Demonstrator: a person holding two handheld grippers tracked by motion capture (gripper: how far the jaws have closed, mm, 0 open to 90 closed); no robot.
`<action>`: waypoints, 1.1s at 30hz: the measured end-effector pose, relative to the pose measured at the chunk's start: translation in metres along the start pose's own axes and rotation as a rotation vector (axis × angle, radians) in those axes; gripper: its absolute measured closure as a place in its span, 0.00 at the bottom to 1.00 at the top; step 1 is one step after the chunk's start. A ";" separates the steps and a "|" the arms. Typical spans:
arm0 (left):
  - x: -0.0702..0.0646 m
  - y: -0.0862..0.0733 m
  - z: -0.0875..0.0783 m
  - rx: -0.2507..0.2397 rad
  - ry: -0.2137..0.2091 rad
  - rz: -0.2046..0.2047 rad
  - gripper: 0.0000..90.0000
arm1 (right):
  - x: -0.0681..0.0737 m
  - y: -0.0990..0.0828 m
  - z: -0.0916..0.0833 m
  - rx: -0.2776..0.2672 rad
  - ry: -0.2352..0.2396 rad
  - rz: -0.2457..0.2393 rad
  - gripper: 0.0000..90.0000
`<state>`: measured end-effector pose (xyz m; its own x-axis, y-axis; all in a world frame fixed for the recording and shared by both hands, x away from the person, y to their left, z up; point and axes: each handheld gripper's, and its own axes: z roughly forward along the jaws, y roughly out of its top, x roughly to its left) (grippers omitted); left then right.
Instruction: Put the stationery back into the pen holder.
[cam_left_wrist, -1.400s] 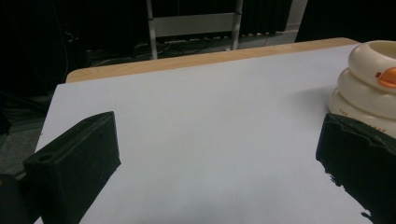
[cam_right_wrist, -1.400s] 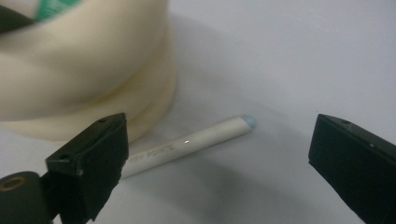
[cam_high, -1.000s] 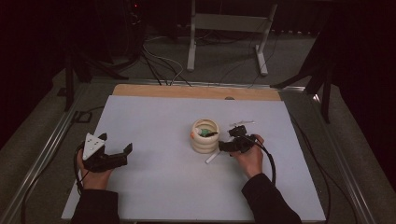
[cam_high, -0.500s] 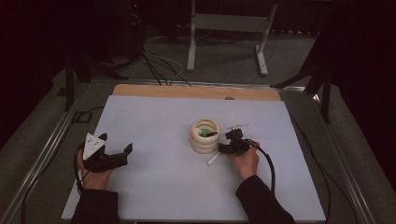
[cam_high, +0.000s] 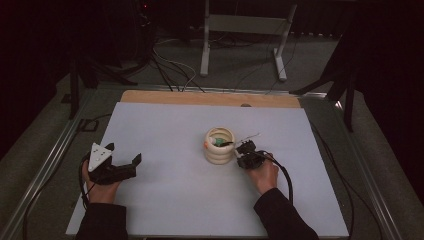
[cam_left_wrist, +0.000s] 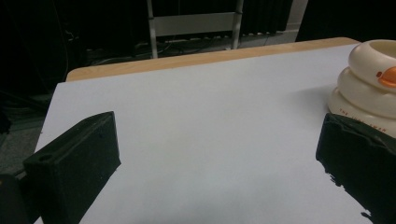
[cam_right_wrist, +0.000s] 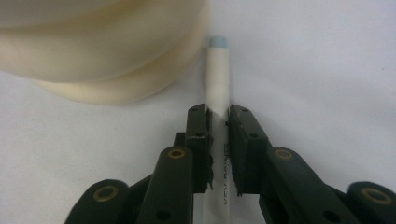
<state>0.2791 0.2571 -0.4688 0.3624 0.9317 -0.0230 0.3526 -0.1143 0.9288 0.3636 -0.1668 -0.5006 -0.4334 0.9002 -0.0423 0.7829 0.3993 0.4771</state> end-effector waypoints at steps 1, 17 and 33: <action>0.000 0.000 0.000 -0.001 0.000 0.000 0.00 | -0.001 0.000 0.000 -0.003 0.008 0.008 0.88; 0.000 0.000 0.000 -0.002 0.000 -0.002 0.00 | -0.015 0.004 -0.021 -0.087 0.008 0.045 0.88; 0.000 0.000 0.000 -0.001 0.000 -0.001 0.00 | -0.017 0.011 -0.037 -0.150 0.008 0.041 0.88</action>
<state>0.2792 0.2567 -0.4688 0.3624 0.9317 -0.0236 0.3522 -0.1134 0.9290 0.3635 -0.1838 -0.4623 -0.4063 0.9137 -0.0135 0.7248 0.3312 0.6042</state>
